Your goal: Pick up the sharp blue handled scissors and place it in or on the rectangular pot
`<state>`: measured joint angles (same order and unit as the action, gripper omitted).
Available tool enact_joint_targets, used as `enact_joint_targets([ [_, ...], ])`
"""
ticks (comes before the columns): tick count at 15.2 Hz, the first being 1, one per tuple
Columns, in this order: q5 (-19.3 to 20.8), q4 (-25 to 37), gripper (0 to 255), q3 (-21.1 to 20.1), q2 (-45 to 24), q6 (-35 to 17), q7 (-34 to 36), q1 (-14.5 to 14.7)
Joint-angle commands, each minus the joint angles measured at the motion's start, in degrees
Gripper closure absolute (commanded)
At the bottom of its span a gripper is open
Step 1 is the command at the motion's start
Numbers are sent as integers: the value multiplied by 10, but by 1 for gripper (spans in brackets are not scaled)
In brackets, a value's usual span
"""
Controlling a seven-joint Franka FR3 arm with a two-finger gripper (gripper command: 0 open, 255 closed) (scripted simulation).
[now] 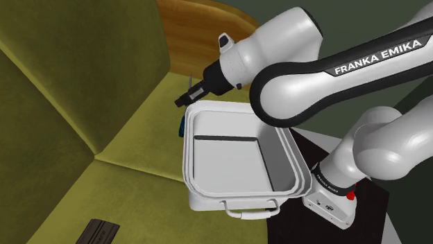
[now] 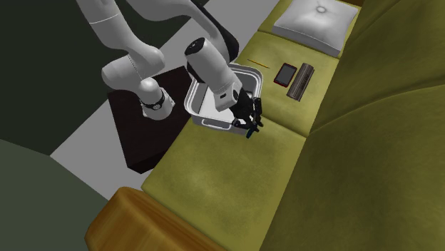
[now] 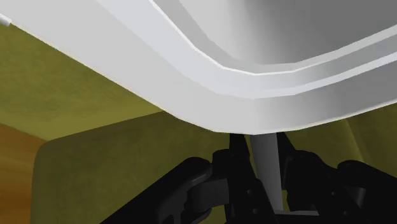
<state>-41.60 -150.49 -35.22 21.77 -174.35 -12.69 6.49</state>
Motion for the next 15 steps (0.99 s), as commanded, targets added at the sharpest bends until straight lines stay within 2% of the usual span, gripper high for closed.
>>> enact_joint_targets([
  [1, 8, 6, 255, -2, 14, 21, 8, -9],
  [15, 56, 65, 255, 9, 95, 158, 51, -49],
])
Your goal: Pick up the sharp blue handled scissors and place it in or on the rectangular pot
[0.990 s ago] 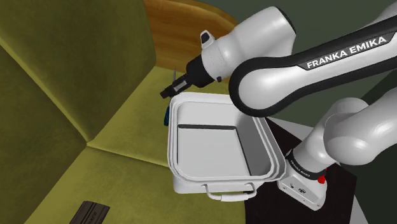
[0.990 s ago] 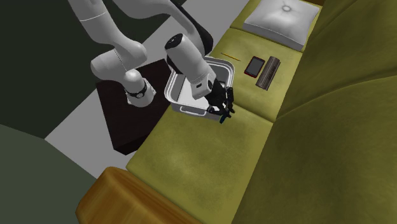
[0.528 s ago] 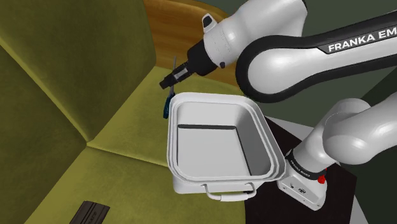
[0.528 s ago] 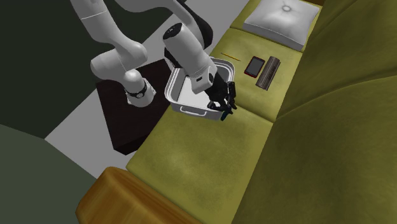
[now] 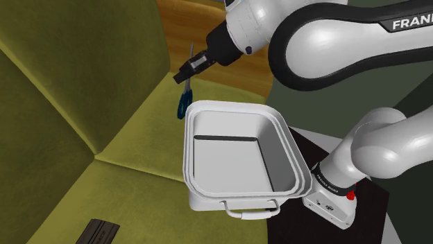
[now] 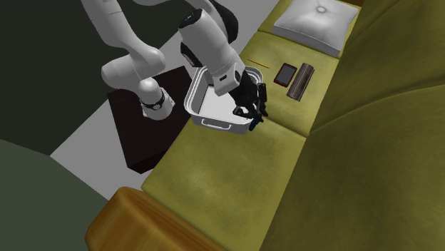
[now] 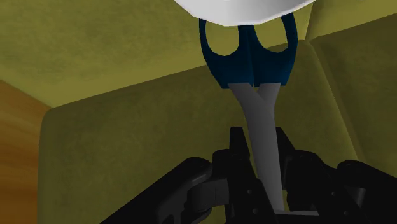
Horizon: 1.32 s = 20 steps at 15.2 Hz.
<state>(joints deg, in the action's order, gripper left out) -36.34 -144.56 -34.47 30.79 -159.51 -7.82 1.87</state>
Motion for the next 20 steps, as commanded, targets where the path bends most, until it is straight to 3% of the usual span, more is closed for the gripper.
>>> enact_joint_targets([
  [1, 6, 10, 255, 3, 8, 19, 5, -5],
  [10, 32, 60, 255, 17, 34, 93, 25, -22],
  [20, -9, -110, 255, 33, 285, 175, 76, 85],
])
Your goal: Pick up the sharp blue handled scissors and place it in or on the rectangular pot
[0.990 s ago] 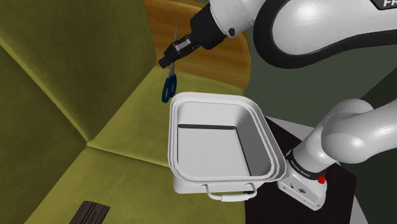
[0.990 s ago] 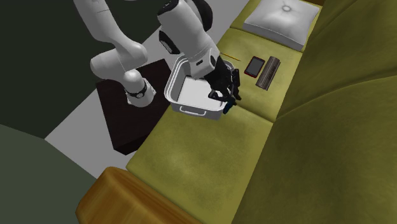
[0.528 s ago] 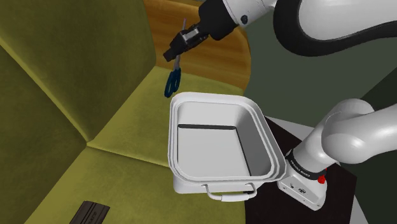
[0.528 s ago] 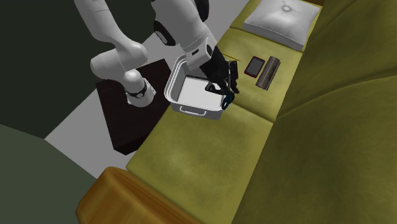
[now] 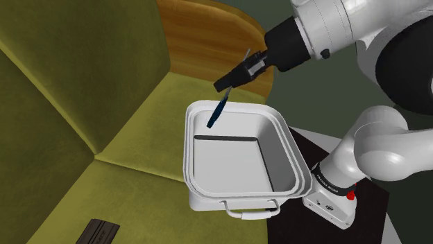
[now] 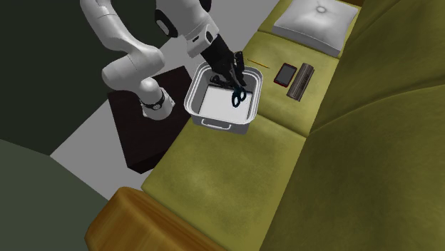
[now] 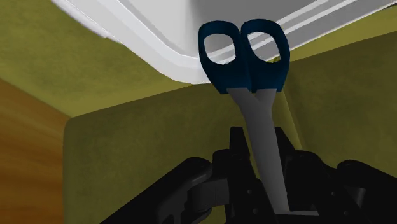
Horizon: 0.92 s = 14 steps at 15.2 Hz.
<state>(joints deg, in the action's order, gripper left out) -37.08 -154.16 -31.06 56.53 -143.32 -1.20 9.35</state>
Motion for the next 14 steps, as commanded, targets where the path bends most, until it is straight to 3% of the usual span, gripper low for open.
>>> enact_joint_targets([
  [1, -2, -29, 255, -2, 56, 27, 20, 21],
  [5, 1, -76, 255, -8, 163, 86, 63, 65],
  [14, -31, -126, 255, -40, 160, 36, 64, 90],
])
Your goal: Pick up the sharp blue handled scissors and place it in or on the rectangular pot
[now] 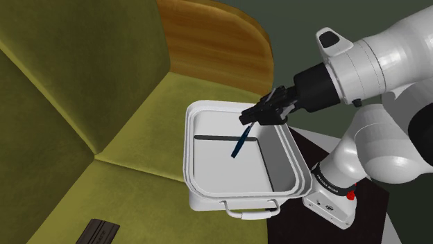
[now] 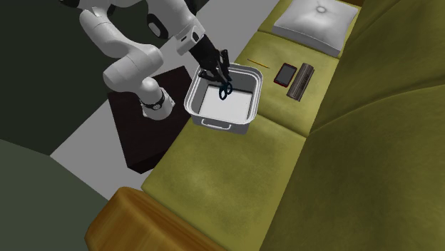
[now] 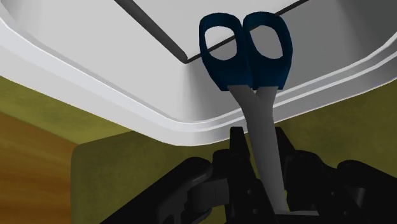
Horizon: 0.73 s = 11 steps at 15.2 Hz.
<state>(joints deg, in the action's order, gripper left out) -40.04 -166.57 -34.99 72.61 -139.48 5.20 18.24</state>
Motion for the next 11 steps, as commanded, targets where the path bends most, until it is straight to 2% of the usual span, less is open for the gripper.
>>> enact_joint_targets([
  [1, -1, -2, 255, -1, -1, -3, 0, 1],
  [6, -1, -2, 255, -1, -1, -3, 0, 1],
  [7, -1, -2, 0, -1, -1, -3, 0, 1],
  [11, -1, -2, 0, -1, -1, -3, 0, 1],
])
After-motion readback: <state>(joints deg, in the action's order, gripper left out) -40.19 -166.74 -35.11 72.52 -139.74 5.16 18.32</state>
